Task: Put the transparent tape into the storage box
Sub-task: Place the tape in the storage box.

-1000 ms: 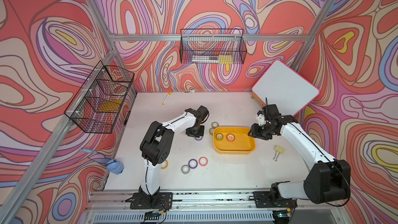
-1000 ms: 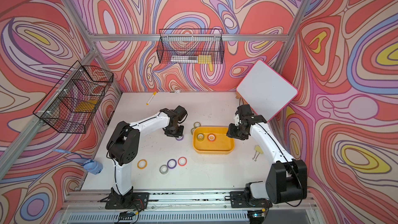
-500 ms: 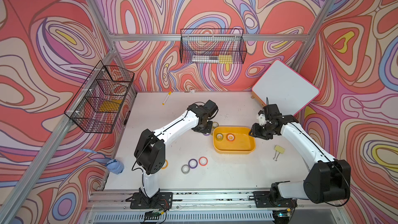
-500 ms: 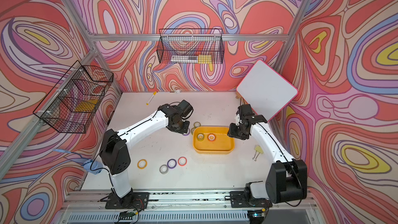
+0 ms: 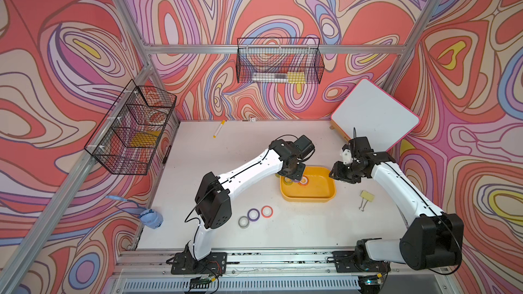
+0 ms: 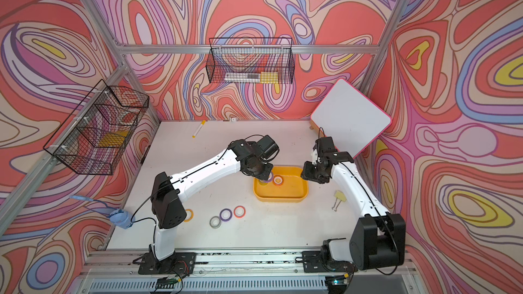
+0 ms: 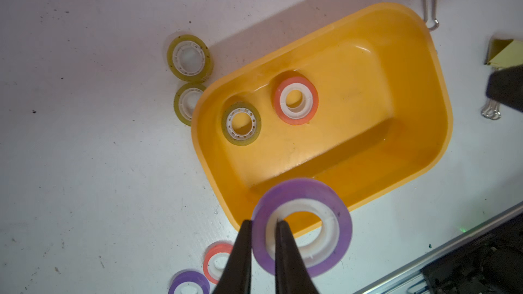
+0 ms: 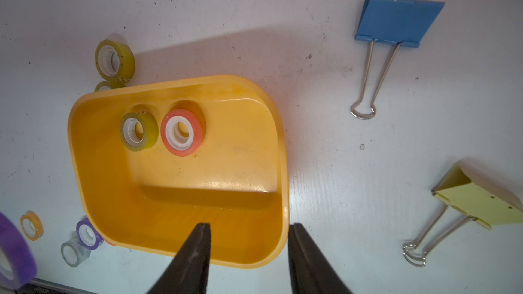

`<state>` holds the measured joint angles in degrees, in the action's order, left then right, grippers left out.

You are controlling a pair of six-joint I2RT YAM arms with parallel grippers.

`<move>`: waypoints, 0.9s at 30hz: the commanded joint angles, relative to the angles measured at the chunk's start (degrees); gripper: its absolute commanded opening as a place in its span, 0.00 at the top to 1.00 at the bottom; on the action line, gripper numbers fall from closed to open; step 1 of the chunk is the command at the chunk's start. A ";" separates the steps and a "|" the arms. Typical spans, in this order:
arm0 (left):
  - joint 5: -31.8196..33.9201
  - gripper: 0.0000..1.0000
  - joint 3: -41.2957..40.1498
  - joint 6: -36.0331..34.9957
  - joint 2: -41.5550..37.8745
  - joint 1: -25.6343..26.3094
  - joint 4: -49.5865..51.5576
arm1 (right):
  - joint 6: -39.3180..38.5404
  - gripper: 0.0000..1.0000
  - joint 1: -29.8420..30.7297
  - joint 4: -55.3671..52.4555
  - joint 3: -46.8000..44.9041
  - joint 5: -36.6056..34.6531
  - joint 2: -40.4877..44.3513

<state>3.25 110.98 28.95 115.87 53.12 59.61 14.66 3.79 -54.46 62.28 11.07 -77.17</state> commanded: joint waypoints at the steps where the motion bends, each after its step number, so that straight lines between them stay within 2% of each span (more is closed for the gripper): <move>1: -1.09 0.94 1.27 0.19 2.26 1.34 2.79 | -0.07 0.54 -0.53 -0.05 -1.01 -0.02 1.53; 11: -0.96 0.94 -3.74 0.16 4.56 2.44 -3.04 | 0.02 0.54 -0.82 -0.08 -1.20 0.44 1.94; 21: -1.32 0.94 -4.79 -1.00 7.27 2.40 -6.08 | -0.33 0.54 -0.89 -1.57 0.38 -0.58 2.01; 27: -0.92 0.86 -5.15 -0.92 5.06 1.69 -6.02 | -0.46 0.54 -0.89 -1.53 0.99 0.17 1.89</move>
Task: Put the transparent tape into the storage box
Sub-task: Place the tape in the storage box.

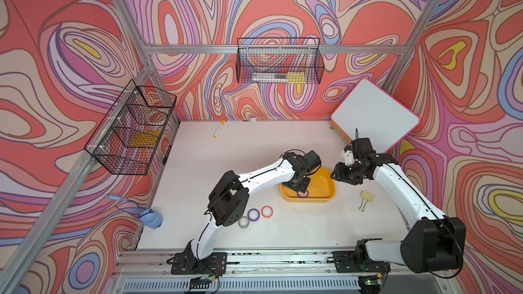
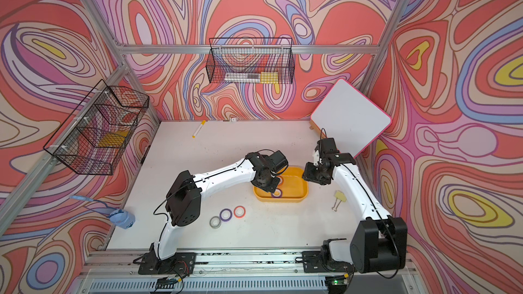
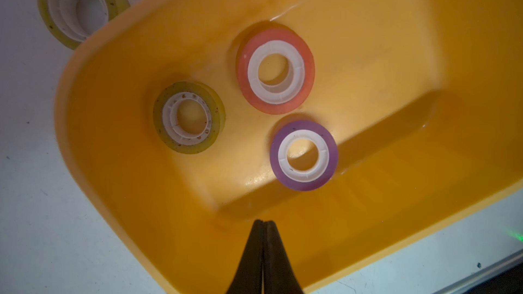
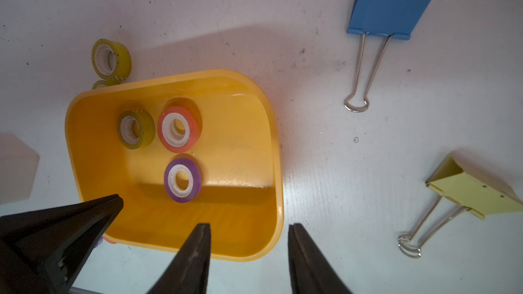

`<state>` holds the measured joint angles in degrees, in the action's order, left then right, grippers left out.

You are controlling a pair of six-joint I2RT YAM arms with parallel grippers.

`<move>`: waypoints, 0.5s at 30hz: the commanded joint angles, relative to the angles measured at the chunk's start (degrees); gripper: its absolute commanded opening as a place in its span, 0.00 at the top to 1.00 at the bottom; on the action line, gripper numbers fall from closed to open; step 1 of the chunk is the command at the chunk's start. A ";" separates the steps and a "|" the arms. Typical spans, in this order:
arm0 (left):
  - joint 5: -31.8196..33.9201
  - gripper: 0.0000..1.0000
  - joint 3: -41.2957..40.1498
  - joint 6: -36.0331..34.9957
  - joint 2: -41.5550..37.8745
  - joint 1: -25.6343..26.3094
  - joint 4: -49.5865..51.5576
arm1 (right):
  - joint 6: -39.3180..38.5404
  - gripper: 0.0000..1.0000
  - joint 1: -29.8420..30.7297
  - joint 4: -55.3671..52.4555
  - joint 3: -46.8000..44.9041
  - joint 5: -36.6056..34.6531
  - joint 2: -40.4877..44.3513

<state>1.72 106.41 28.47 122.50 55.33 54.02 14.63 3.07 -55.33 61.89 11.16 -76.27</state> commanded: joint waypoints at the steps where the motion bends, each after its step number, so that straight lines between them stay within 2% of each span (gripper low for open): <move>1: 0.93 0.82 -0.80 -0.46 -2.24 -0.72 -0.40 | -0.65 0.54 -0.20 -0.74 1.56 0.39 0.97; 6: 2.45 0.65 -4.19 -0.26 -7.42 -2.15 -1.64 | -1.66 0.53 0.33 -0.24 2.01 2.14 1.62; 12: 3.42 0.62 -11.40 0.15 -14.86 -5.47 -3.14 | -2.42 0.52 7.85 0.21 3.42 -1.70 2.45; 15: 1.99 0.54 -17.06 1.37 -19.40 -8.50 -5.10 | -1.68 0.50 10.89 0.51 5.24 -2.75 1.81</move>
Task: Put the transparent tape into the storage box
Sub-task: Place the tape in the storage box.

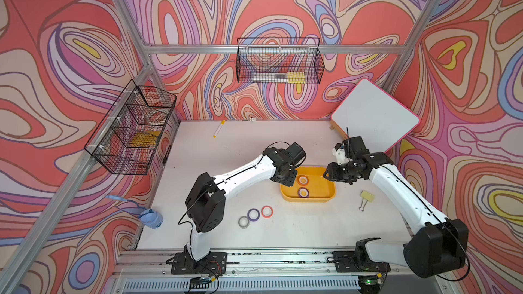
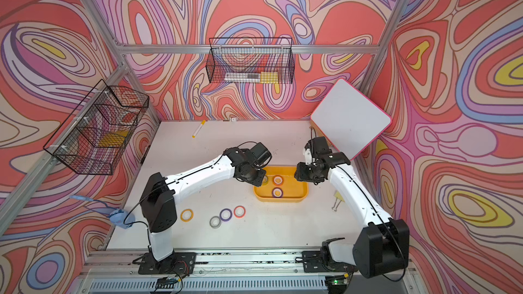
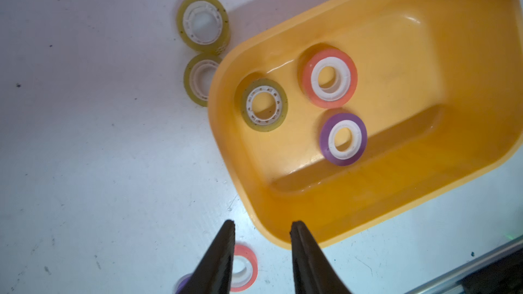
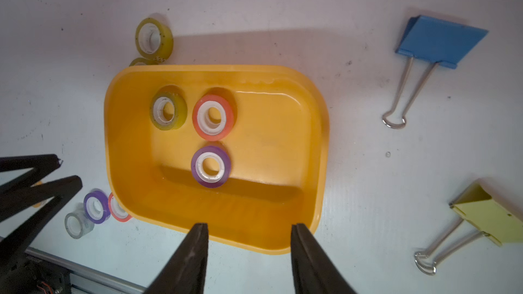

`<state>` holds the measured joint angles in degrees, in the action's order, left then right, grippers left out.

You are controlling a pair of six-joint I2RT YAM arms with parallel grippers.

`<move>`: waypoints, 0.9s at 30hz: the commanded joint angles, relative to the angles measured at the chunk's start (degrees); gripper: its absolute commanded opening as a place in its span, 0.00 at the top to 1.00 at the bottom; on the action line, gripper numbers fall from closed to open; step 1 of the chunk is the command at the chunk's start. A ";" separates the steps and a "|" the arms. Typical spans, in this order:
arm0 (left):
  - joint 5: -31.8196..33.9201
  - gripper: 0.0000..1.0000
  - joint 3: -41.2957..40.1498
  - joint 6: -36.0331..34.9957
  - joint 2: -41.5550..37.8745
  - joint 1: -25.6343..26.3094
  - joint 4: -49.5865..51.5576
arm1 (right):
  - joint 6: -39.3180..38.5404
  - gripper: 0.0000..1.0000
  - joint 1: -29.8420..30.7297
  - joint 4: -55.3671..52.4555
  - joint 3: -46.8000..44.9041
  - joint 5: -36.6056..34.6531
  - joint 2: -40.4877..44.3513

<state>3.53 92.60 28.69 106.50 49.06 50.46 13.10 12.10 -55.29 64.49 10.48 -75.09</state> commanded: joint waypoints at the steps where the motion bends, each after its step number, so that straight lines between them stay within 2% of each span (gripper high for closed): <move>1: -0.81 0.50 -5.29 1.36 -5.02 -3.43 -2.40 | -0.01 0.50 2.59 0.74 3.25 -2.08 0.27; 2: -1.72 0.41 -7.02 1.44 -6.33 -4.60 -3.16 | 0.23 0.49 3.31 0.94 3.93 -2.19 -0.23; 3: -2.31 0.28 -8.39 1.40 -7.44 -5.59 -3.49 | 0.53 0.49 3.61 1.12 4.48 -2.18 -0.61; 4: -2.63 0.25 -9.63 1.30 -8.37 -6.46 -3.44 | 1.20 0.49 3.72 1.24 5.04 -2.28 -1.44; 10: -0.87 0.29 -13.33 0.12 -12.04 -8.75 -0.05 | 4.91 0.52 3.18 -2.21 6.69 -6.66 -7.09; 13: -0.98 0.30 -16.38 0.07 -14.84 -9.24 -0.13 | 5.09 0.52 0.37 -3.79 4.50 -7.06 -7.47; 17: -2.41 0.31 -20.84 0.05 -18.51 -10.73 -1.86 | 4.28 0.54 -4.82 -3.67 0.46 -4.79 -5.04; 27: -5.48 0.28 -24.83 -1.49 -19.78 -14.56 -4.04 | 0.75 0.58 -6.91 -4.50 0.19 -0.73 -9.37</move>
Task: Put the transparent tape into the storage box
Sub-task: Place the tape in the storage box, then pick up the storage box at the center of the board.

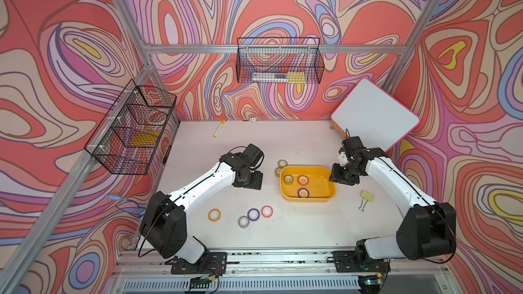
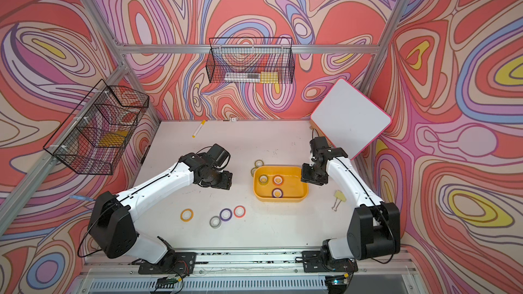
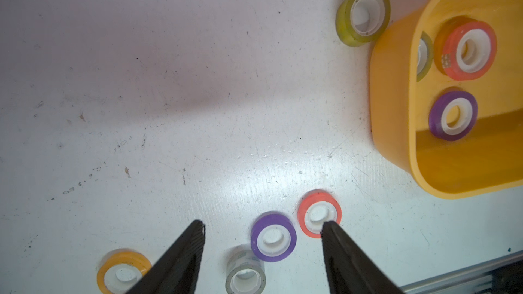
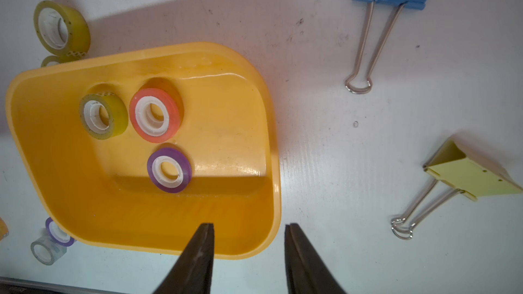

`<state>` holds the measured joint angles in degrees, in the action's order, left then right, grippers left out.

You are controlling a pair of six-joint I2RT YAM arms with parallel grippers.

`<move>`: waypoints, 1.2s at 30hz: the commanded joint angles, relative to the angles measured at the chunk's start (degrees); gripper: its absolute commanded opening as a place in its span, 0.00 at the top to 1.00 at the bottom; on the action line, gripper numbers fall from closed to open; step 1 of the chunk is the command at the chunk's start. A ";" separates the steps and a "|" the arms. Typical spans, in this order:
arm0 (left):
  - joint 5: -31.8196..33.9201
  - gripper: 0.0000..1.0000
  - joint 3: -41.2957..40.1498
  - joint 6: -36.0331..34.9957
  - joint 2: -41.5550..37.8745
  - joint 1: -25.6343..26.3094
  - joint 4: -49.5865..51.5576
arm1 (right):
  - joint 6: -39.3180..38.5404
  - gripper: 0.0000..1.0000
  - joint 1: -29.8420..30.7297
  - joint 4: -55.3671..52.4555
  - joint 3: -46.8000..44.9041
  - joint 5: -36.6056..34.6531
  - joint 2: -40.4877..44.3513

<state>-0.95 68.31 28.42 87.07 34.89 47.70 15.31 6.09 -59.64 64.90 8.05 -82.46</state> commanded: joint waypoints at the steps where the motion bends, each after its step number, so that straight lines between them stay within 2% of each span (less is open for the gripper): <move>1: -0.99 0.28 -0.52 -1.36 -0.31 -0.52 -1.40 | -1.72 0.59 -1.22 0.17 -0.19 1.90 -3.03; 11: -1.73 0.28 -1.23 -3.71 0.04 -1.50 -3.09 | -4.65 0.64 -3.19 3.29 0.29 3.56 -9.49; 16: -3.81 0.24 -2.66 -3.92 -1.20 -1.56 -5.43 | -5.55 0.71 -3.23 4.30 0.53 4.76 -10.65; 17: -3.22 0.20 -2.52 -3.80 -1.12 -1.58 -5.12 | -5.55 0.73 -3.21 4.49 0.51 5.12 -10.77; 21: -1.01 0.16 -2.48 -2.07 -1.21 -1.67 -4.36 | -5.69 0.76 -3.20 4.88 0.45 5.20 -11.59; 24: 0.92 0.08 -3.77 -1.16 -3.41 -1.67 -5.03 | -5.99 0.79 -3.25 4.79 0.41 4.87 -11.83; 34: 3.62 0.06 -3.92 -1.66 -5.55 -1.68 -4.31 | -6.40 0.99 -3.24 4.49 0.70 5.69 -11.55; 36: 4.12 0.05 -3.67 -1.71 -5.50 -1.71 -3.79 | -6.76 1.00 -3.19 4.24 1.00 6.29 -11.58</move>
<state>1.28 64.20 26.59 81.65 33.65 42.92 9.26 3.05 -55.37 64.93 13.10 -93.89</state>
